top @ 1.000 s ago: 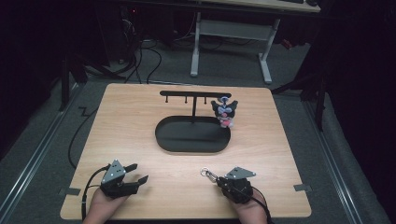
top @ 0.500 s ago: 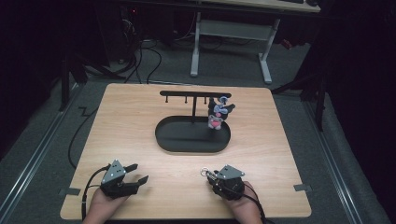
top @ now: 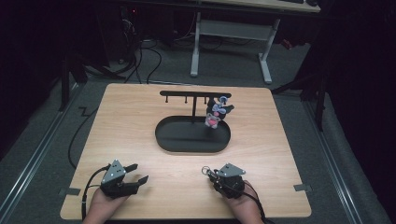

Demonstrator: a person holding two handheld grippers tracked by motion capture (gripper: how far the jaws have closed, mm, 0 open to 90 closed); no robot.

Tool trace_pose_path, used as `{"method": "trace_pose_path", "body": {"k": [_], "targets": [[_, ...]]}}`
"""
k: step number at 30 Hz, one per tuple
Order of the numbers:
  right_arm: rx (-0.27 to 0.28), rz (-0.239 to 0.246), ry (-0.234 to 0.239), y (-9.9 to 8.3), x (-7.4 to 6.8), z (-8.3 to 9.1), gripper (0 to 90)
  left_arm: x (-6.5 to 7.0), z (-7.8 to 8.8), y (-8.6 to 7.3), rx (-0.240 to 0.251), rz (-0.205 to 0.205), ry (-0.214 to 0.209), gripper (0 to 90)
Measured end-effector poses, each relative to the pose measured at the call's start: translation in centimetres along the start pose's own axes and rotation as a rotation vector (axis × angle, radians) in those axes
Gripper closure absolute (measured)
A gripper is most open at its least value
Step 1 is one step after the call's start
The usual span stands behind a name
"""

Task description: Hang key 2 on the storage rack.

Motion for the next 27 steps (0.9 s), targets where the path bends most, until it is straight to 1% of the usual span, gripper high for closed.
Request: {"method": "trace_pose_path", "body": {"k": [4,6,11,14,16,19,21,22,23,24,25,26,27], "targets": [[-0.008,-0.050,0.016,-0.1,0.3,0.1,69.7,0.0,0.0,0.0,-0.002,0.000,-0.001,34.3],[-0.012,-0.088,0.035,-0.1,0.5,0.1,69.6,0.0,0.0,0.0,-0.002,0.000,-0.002,34.3],[-0.010,-0.103,0.008,-0.2,1.1,0.3,69.0,0.0,0.0,0.0,-0.005,0.000,-0.004,34.3],[-0.010,-0.087,-0.024,-0.2,1.4,0.3,66.3,0.0,-0.1,0.0,-0.003,0.001,-0.004,34.4],[-0.011,-0.051,-0.049,-0.2,1.4,0.4,66.9,0.0,0.0,0.0,-0.005,0.000,-0.005,34.4],[-0.013,-0.013,-0.056,-0.2,1.3,0.4,70.4,0.0,-0.1,0.0,-0.004,0.000,-0.004,34.4],[-0.006,0.010,-0.060,-0.1,1.2,0.4,76.0,0.0,-0.1,0.0,-0.004,-0.001,-0.004,34.3],[-0.024,0.025,-0.064,-0.3,1.1,0.3,76.5,0.0,-0.1,0.0,-0.007,-0.001,-0.005,34.4],[-0.018,0.035,-0.067,-0.4,1.0,0.2,77.4,0.0,-0.1,0.0,-0.008,-0.001,-0.006,34.4],[-0.020,0.024,-0.063,-0.4,1.1,0.2,77.6,0.0,-0.1,0.0,-0.007,-0.002,-0.006,34.4],[-0.026,0.011,-0.054,-0.4,1.1,0.1,80.3,0.0,-0.1,0.0,-0.007,-0.002,-0.006,34.4],[-0.027,0.006,-0.049,-0.4,1.2,0.1,81.7,0.0,-0.1,0.0,-0.007,-0.002,-0.006,34.4],[-0.030,0.006,-0.042,-0.4,1.1,0.1,85.3,0.0,-0.1,0.0,-0.009,-0.002,-0.007,34.4]]}}
Point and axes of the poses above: each handheld gripper's, and its own axes: z roughly backward along the jaws, y roughly out of its top, x roughly to its right, the point moved 7 cm from there along -z, roughly forward along the jaws, and after that the axes turned 8 degrees about -y, right-handed, at the moved point
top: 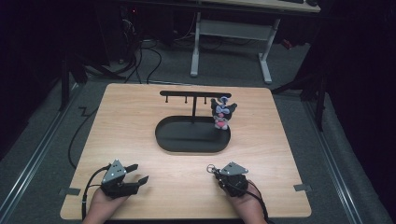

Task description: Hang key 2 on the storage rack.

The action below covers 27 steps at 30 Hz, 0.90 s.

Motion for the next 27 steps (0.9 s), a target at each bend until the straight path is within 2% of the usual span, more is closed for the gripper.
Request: {"method": "trace_pose_path", "body": {"k": [2,5,8,11,13,16,18,21,23,27], "targets": [[-0.011,0.020,-0.012,0.1,-0.2,0.0,86.3,0.0,0.0,0.0,-0.001,0.000,-0.002,34.4],[-0.024,0.025,0.009,0.3,-0.6,0.1,86.4,0.0,0.0,0.0,-0.001,0.000,-0.002,34.4],[-0.013,-0.010,0.050,0.5,-0.8,0.6,86.4,0.0,0.0,0.0,-0.001,0.000,-0.002,34.4],[-0.006,-0.032,0.052,0.7,-0.5,1.0,86.4,0.0,0.0,0.0,0.000,0.001,-0.001,34.4],[-0.014,-0.056,0.070,0.6,-0.2,1.2,86.4,0.0,0.0,0.0,-0.001,0.000,0.001,34.3],[-0.050,-0.095,0.128,0.2,0.0,1.3,86.4,0.0,0.0,-0.1,-0.003,-0.002,0.008,34.3],[-0.074,-0.075,0.133,0.0,0.2,1.4,86.4,0.0,0.1,-0.1,-0.001,0.000,0.011,34.3],[-0.136,-0.051,0.167,-0.3,0.6,1.8,86.4,0.0,0.0,-0.1,-0.001,0.004,0.010,34.3],[-0.175,-0.014,0.179,-0.3,1.0,2.0,86.4,0.0,0.1,-0.1,-0.002,0.003,0.010,34.3],[-0.255,0.031,0.193,0.1,1.8,2.6,86.4,0.0,0.0,-0.1,-0.003,0.003,0.007,34.3]]}}
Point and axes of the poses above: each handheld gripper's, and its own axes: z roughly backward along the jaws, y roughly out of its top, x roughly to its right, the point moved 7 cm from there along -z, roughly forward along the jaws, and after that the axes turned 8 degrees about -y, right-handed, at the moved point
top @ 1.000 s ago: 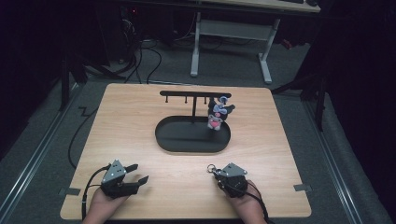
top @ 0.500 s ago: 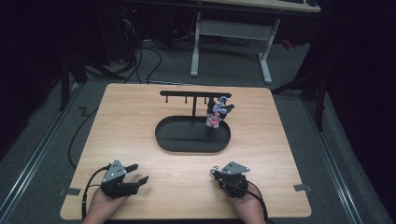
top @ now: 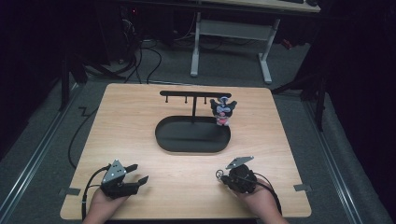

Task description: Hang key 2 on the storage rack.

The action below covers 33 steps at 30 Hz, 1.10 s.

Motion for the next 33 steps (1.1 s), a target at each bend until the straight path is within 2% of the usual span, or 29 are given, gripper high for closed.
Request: {"method": "trace_pose_path", "body": {"k": [5,7,9,19,33], "targets": [[-0.081,0.009,0.014,0.8,0.6,1.4,86.4,0.1,0.0,0.0,-0.002,-0.004,-0.006,34.3],[-0.096,0.027,0.001,1.1,0.9,1.9,86.4,0.1,0.0,0.0,-0.002,-0.005,-0.007,34.3],[-0.108,0.020,-0.001,1.4,1.0,2.4,86.4,0.1,0.0,0.0,-0.003,-0.005,-0.010,34.3],[-0.123,0.018,-0.004,3.4,1.2,4.3,86.4,0.1,0.0,0.0,-0.001,-0.005,-0.009,34.3],[-0.122,0.004,-0.004,5.3,1.9,5.1,86.4,0.0,0.0,0.0,0.004,-0.003,-0.006,34.3]]}}
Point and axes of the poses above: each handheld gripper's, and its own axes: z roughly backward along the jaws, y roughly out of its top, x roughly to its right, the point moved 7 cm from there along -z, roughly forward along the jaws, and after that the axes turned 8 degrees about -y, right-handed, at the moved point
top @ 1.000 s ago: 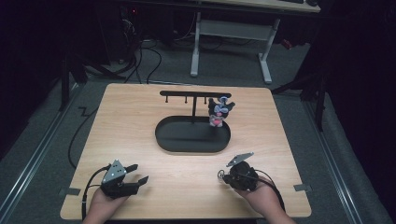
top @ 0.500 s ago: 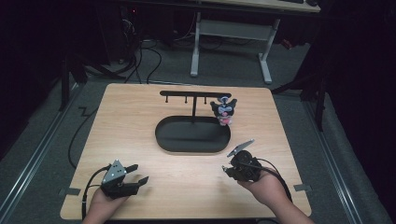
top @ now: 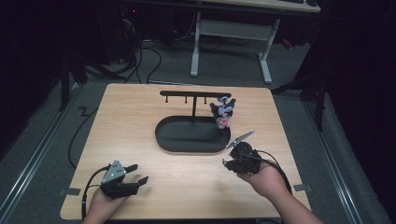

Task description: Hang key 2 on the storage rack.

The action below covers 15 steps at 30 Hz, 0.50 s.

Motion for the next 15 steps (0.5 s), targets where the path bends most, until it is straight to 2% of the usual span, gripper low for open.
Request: {"method": "trace_pose_path", "body": {"k": [3,7,15], "targets": [[-0.004,-0.004,-0.004,0.3,0.1,0.2,86.4,0.0,0.0,0.0,0.000,0.001,0.001,34.3],[0.000,0.014,-0.003,1.4,0.3,0.7,86.4,0.0,0.0,0.0,-0.001,0.001,0.002,34.3],[-0.006,0.011,-0.004,4.0,0.8,2.1,86.4,0.0,0.0,0.0,0.001,0.003,0.001,34.3]]}}
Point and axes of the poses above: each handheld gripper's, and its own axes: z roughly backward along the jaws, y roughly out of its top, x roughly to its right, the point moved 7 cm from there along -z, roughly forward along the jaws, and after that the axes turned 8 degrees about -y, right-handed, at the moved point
